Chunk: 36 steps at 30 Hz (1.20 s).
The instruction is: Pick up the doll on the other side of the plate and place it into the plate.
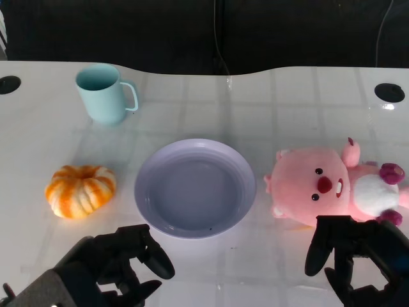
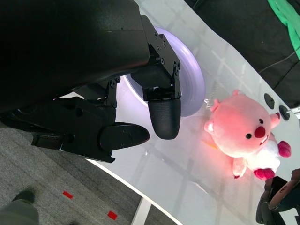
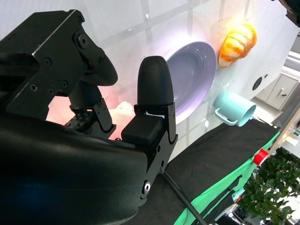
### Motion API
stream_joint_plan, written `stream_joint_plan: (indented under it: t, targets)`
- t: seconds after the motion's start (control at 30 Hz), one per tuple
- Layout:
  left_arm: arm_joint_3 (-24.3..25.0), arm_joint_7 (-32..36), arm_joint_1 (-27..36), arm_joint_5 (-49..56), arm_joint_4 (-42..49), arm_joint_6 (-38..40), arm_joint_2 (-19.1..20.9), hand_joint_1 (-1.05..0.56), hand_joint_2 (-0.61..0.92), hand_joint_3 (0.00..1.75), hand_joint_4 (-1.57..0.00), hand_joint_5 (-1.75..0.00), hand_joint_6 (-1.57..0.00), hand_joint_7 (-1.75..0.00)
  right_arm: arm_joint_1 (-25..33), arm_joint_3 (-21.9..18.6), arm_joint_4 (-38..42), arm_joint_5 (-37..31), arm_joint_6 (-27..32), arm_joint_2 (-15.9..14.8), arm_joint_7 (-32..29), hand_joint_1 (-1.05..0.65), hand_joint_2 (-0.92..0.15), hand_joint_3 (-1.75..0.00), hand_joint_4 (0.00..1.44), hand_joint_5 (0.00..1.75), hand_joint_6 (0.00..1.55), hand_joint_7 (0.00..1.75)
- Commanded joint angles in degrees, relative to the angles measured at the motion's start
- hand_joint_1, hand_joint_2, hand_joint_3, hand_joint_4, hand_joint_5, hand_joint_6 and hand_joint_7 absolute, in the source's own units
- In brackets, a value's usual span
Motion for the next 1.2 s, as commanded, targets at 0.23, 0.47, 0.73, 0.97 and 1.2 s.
stream_joint_plan:
  t: [0.23, 0.47, 0.73, 0.97, 1.2]
  targets:
    - [0.50, -0.44, -1.53, 0.22, 2.24, -0.82, 0.81, -0.15, 0.92, 0.44, -0.58, -1.49, -0.55, -1.27, -1.62, -0.05, 1.99, -0.99, 0.17, -0.46, -0.75, 0.11, -0.31, -1.41, 0.78, 1.72, 0.79, 1.39]
    - [0.69, -0.53, -1.68, -0.19, 2.07, -0.71, 0.72, -0.16, 0.92, 0.43, -0.59, -1.51, -0.57, -1.28, -1.95, 0.01, 1.61, -1.60, 0.11, -0.94, -0.23, 0.11, -0.32, -1.39, 0.78, 1.72, 0.79, 1.37]
    - [0.43, -0.52, -1.75, 0.17, 1.18, 0.06, 0.88, -0.15, 0.92, 0.45, -0.58, -1.53, -0.55, -1.33, -2.19, -0.51, 1.54, -1.15, 0.04, -1.13, -0.09, 0.09, -0.30, -1.42, 0.79, 1.70, 0.79, 1.39]
    - [0.57, -0.69, -1.38, 0.00, 1.09, -0.03, 1.05, -0.14, 0.92, 0.45, -0.58, -1.50, -0.55, -1.31, -1.98, -0.73, 1.35, -0.39, 0.35, -0.85, -0.03, 0.09, -0.31, -1.42, 0.80, 1.71, 0.78, 1.41]
    - [0.17, -0.41, -1.30, 0.38, 1.26, -0.51, 0.94, -0.13, 0.92, 0.46, -0.57, -1.50, -0.55, -1.29, -1.75, -2.67, 1.21, 0.34, -1.24, -0.10, -2.32, 0.08, -0.48, -1.03, 0.75, 1.40, 0.75, 1.13]
